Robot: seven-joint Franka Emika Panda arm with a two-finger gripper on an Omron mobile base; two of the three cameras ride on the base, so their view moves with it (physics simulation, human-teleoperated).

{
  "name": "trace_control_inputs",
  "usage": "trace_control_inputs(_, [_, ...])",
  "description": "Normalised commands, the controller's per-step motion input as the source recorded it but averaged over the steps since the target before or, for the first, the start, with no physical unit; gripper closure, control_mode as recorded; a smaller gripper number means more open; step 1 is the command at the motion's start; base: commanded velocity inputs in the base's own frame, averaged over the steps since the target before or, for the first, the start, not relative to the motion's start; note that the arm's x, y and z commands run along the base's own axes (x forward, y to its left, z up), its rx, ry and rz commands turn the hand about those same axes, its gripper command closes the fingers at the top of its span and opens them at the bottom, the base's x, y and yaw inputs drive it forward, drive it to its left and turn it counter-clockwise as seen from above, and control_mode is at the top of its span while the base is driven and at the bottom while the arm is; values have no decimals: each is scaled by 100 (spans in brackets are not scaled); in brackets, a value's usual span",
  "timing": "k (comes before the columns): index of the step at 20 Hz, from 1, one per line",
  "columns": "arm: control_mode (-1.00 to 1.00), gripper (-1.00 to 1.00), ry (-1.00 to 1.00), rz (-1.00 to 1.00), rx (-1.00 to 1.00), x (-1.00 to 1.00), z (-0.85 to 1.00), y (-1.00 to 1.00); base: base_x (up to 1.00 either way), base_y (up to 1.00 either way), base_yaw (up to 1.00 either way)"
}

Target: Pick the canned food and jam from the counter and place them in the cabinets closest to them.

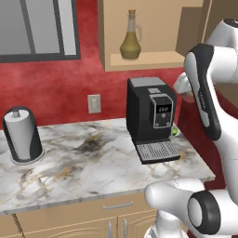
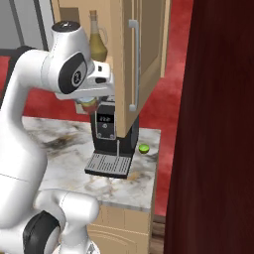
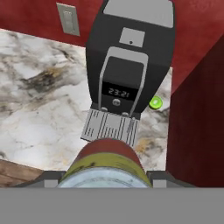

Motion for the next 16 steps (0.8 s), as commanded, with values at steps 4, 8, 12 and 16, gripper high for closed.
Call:
trace_control_inputs(4, [-100,100,-3,0,0,34,31,0,0,0,0])
trace_control_inputs(8, [-100,100,-10,0,1,-3,4,0,0,0,0])
trace_control_inputs(12, [-100,100,-9,0,3,-3,0,0,0,0,0])
trace_control_inputs(16, [-100,100,-16,0,0,0,0,0,0,0,0])
